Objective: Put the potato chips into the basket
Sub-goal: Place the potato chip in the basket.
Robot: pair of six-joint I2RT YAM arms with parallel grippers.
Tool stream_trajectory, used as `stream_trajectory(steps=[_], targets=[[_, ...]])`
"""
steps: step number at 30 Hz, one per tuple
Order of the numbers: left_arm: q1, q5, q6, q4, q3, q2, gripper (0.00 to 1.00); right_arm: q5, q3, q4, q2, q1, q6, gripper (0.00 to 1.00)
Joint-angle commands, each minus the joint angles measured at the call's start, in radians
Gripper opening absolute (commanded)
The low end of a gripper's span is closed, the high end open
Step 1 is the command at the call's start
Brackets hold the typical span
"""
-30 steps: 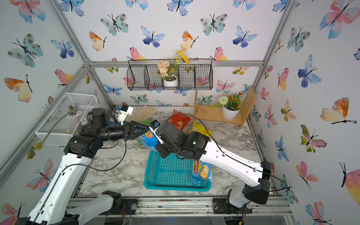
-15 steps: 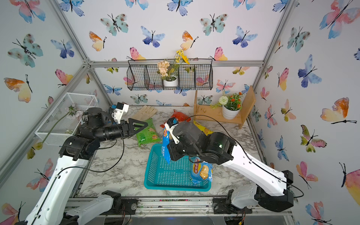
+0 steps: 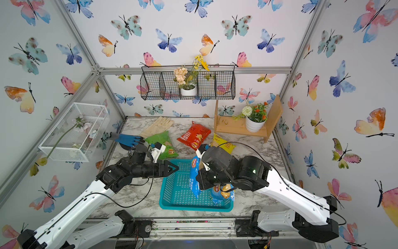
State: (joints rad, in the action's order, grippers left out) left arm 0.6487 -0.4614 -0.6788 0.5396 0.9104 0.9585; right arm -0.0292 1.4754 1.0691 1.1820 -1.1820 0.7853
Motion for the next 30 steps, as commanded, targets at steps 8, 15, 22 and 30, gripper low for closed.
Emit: stream_trajectory(steps=[8,15,22,30], targets=[[0.128,0.140,0.024,-0.102,0.027,0.206,0.52,-0.080,-0.092,-0.017,-0.045,0.000,0.100,0.02],[0.164,0.144,0.012,-0.174,0.016,0.314,0.51,-0.129,-0.194,-0.015,-0.082,0.054,0.101,0.02],[0.206,0.136,0.001,-0.234,-0.008,0.384,0.48,-0.172,-0.239,-0.001,-0.088,0.168,0.017,0.02],[0.276,0.156,-0.011,-0.277,-0.026,0.463,0.45,-0.187,-0.245,0.029,-0.062,0.272,-0.089,0.02]])
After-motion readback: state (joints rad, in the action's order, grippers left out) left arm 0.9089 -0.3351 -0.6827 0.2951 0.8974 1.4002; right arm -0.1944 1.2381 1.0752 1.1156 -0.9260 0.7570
